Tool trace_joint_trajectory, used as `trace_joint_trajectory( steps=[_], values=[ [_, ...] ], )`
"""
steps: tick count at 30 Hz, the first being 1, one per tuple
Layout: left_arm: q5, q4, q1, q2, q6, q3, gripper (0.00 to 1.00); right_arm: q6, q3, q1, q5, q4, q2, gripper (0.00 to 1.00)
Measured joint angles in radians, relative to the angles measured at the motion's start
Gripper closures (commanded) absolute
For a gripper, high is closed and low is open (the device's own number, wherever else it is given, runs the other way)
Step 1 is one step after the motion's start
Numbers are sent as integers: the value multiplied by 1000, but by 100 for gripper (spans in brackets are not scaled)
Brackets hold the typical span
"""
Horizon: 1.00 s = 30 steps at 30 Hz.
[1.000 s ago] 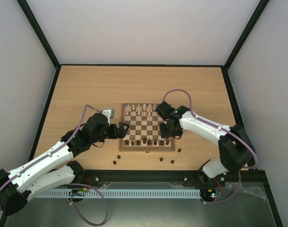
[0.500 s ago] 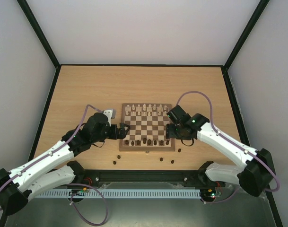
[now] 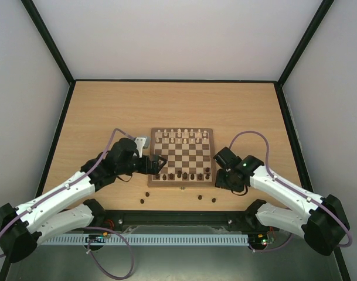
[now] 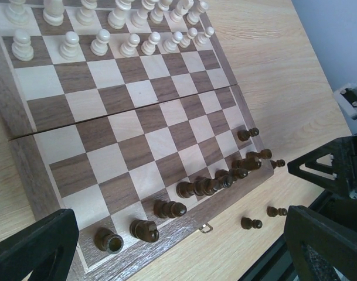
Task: Set up the chess pieces on the board
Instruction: Pick up the chess piece at the center of the board.
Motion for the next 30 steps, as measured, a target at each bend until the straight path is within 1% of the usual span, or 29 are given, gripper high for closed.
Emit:
trace_joint_trajectory(
  steps=[6, 9, 11, 20, 23, 24, 29, 30],
  values=[
    [33, 22, 0, 10, 8, 0, 1, 27, -37, 0, 2, 15, 18, 49],
    [38, 28, 0, 10, 8, 0, 1, 28, -47, 1, 4, 29, 44, 55],
    [39, 31, 0, 10, 8, 0, 1, 29, -53, 1, 6, 42, 66, 61],
    [38, 32, 0, 7, 7, 0, 1, 23, -55, 2, 45, 85, 129, 62],
    [38, 31, 0, 3, 7, 0, 1, 17, -53, 2, 56, 97, 158, 66],
    [38, 31, 0, 1, 7, 0, 1, 13, -53, 2, 58, 99, 164, 70],
    [37, 31, 0, -13, 7, 0, 1, 2, -52, 2, 64, 109, 171, 78],
    [37, 31, 0, -15, 7, 0, 1, 1, -52, 2, 64, 112, 171, 82]
  ],
)
